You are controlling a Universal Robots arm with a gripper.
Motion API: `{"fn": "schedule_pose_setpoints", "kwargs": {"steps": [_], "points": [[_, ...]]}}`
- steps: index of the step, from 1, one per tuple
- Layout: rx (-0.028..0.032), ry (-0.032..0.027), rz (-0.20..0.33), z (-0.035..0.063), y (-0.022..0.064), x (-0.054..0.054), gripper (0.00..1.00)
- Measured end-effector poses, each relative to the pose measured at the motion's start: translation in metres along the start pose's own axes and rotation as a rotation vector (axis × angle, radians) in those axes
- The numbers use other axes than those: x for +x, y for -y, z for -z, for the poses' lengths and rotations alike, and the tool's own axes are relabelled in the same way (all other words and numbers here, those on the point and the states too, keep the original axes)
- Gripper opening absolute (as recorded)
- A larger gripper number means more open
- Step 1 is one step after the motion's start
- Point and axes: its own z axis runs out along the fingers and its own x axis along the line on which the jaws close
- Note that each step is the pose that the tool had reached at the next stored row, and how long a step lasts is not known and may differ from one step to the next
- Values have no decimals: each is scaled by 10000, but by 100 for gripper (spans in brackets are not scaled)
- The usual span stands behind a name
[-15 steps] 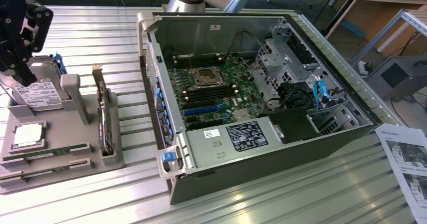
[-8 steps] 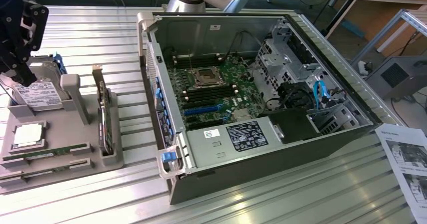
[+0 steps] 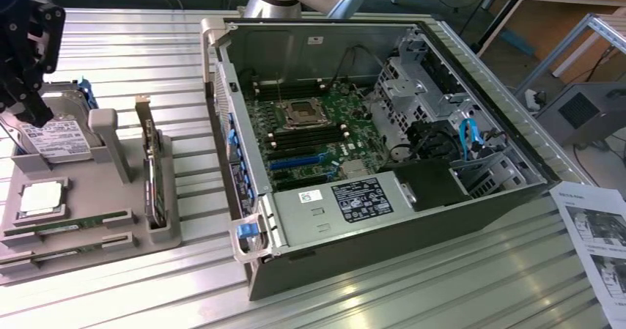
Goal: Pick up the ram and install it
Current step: 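Pick up the ram and move it above insertion slot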
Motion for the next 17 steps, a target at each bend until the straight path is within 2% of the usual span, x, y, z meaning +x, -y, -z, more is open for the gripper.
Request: {"fn": "schedule_pose_setpoints", "kwargs": {"steps": [10,17], "points": [[-40,-21,1500,-2,0,0,11],[-42,-22,1575,-2,0,0,11]]}}
